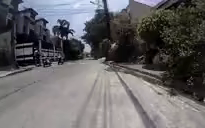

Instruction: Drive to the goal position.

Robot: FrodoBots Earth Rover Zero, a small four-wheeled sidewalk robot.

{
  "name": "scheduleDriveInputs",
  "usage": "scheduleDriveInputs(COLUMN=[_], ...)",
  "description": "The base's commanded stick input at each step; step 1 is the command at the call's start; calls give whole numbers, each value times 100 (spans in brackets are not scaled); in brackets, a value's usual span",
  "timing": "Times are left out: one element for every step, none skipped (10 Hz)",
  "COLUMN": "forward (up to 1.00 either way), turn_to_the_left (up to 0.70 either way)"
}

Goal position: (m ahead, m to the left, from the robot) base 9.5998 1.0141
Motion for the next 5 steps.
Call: scheduleDriveInputs(forward=[100, 100, 100, 100, 100], turn_to_the_left=[-7, 0, 0, 0, 0])
